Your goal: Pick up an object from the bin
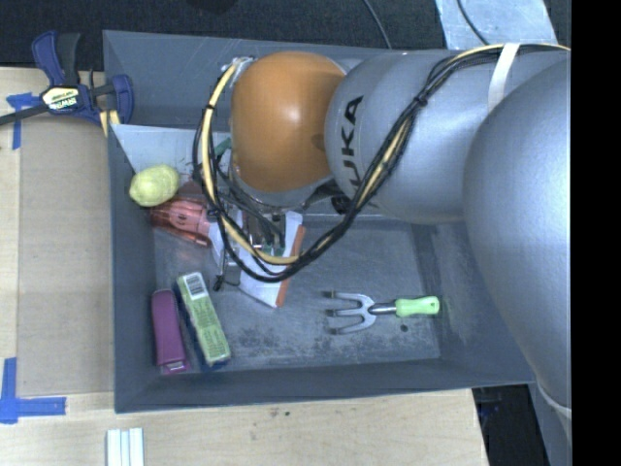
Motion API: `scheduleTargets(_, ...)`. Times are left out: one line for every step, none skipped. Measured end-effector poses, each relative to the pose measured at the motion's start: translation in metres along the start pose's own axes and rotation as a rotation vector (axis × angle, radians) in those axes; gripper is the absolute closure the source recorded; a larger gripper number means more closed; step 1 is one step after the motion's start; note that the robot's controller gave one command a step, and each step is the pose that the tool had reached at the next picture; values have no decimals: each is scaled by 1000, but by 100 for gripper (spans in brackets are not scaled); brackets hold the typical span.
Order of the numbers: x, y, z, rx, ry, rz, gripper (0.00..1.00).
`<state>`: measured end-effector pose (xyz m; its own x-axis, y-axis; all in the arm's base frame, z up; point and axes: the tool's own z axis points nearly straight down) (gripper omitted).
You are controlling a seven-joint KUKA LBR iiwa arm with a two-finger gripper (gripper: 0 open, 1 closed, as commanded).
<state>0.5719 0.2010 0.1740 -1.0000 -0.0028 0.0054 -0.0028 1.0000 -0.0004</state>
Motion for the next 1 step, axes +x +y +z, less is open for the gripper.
scheduleTargets(-2,-1,-4,-1,-8,4,0)
